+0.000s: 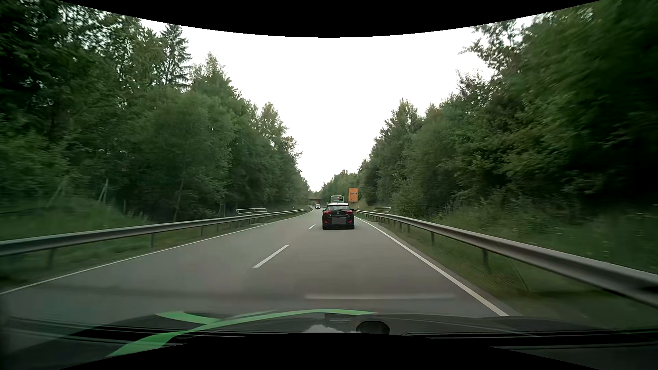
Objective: Follow the waypoints while adhering to traffic rules and regulations
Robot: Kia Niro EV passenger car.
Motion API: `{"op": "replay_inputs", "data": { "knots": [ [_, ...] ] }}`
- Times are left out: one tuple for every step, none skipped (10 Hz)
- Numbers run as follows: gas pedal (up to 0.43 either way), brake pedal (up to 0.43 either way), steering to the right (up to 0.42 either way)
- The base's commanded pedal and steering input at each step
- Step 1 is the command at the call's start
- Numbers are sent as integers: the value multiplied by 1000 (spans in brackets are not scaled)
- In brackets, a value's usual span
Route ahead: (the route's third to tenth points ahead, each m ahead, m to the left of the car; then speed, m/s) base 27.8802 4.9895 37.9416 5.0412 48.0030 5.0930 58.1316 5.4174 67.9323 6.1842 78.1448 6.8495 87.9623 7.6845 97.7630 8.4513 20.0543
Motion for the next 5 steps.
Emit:
{"op": "replay_inputs", "data": {
  "knots": [
    [209, 0, -5],
    [209, 0, -5],
    [209, 0, -6],
    [228, 0, -5],
    [268, 0, -5]
  ]
}}
